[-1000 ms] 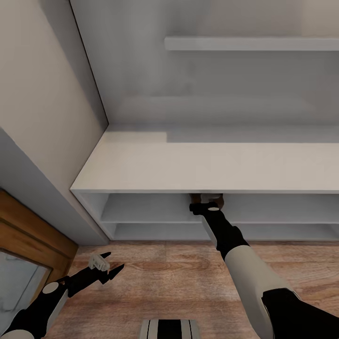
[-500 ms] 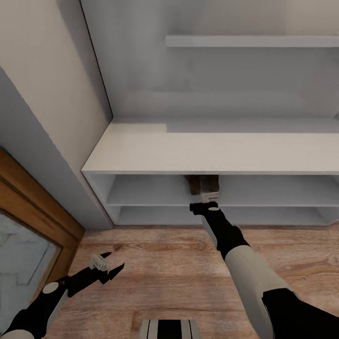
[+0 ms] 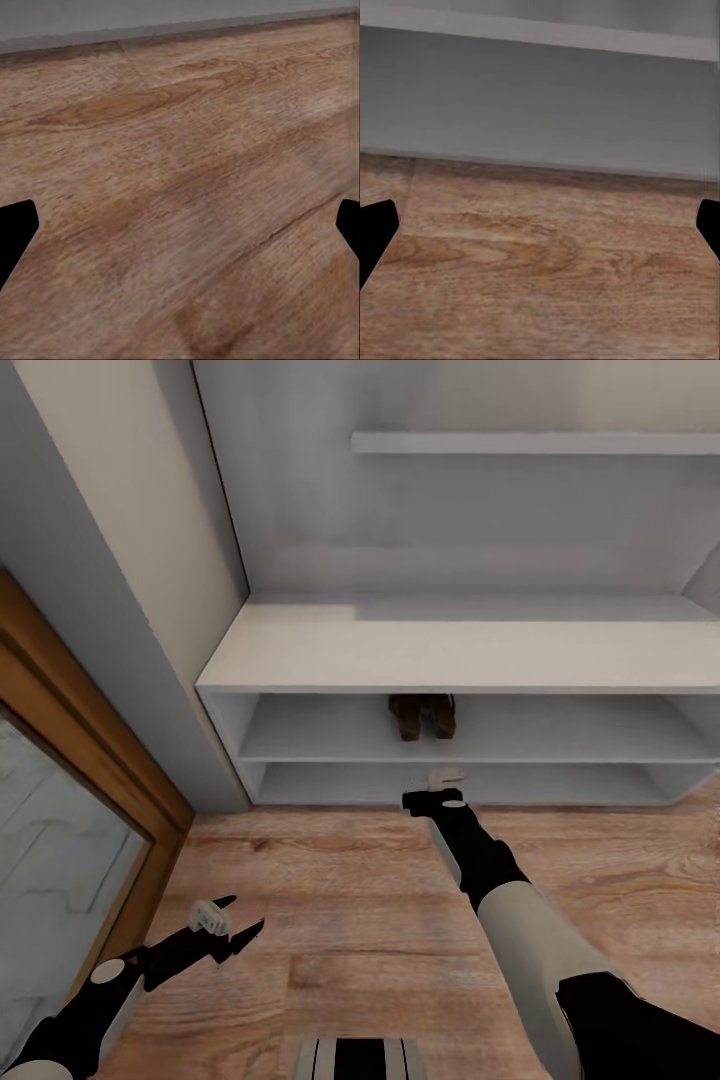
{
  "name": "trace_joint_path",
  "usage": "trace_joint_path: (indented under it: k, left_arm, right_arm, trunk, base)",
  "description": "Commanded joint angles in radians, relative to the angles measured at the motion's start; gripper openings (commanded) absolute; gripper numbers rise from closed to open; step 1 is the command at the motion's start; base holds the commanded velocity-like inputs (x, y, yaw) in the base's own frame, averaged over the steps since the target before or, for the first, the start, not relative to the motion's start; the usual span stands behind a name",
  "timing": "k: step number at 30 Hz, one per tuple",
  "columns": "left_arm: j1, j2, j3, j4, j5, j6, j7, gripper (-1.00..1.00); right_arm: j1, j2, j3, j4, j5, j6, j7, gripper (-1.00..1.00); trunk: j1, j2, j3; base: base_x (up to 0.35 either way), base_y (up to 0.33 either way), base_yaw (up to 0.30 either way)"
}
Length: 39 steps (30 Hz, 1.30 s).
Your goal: Pick up the two gym shoes and the two sandals from the corridor floor and place them onto the hallstand (shoe rack) in the corridor, making sure they are on the rack and not on the floor. Arrange them so the two gym shoes are next to each other and the two sandals are next to each other.
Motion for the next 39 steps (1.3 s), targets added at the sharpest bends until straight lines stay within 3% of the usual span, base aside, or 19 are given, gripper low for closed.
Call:
trace_joint_path:
  k: [1,13,20,30,34,39]
  left_arm:
    - [-0.001,0.0,0.002,0.001,0.001,-0.003,-0.005,1.0]
    - [-0.001,0.001,0.001,0.0,0.001,-0.003,-0.005,1.0]
    - [-0.001,0.001,0.0,0.0,0.0,-0.001,-0.003,1.0]
    - [-0.001,0.001,0.003,0.0,0.0,-0.001,-0.002,1.0]
    - [-0.001,0.001,0.011,0.0,-0.001,-0.002,0.005,1.0]
    - [-0.001,0.001,0.013,0.0,-0.001,-0.001,0.007,1.0]
  right_arm:
    - [0.0,0.0,0.003,-0.001,0.007,0.008,-0.003,1.0]
    - [0.002,-0.002,0.001,0.001,0.007,0.007,-0.006,1.0]
    - [0.006,-0.03,0.002,0.001,0.006,0.003,-0.006,1.0]
    - [0.008,-0.04,0.002,0.002,0.007,0.002,-0.007,1.0]
    - [0.032,-0.061,0.002,0.003,0.007,-0.049,-0.006,1.0]
    - [0.103,-0.093,0.002,0.004,0.007,-0.128,-0.004,1.0]
  trunk:
    - [-0.001,0.0,-0.001]
    - [-0.001,0.0,-0.001]
    - [-0.001,0.0,-0.001]
    - [-0.001,0.0,-0.001]
    - [-0.001,0.0,0.0]
    - [-0.001,0.0,0.002]
  base:
    - [-0.337,0.0,0.0]
    - [-0.337,0.0,0.0]
    - [-0.334,0.0,0.0]
    - [-0.131,0.0,0.0]
    - [-0.003,0.0,-0.117]
    - [0.0,0.0,-0.236]
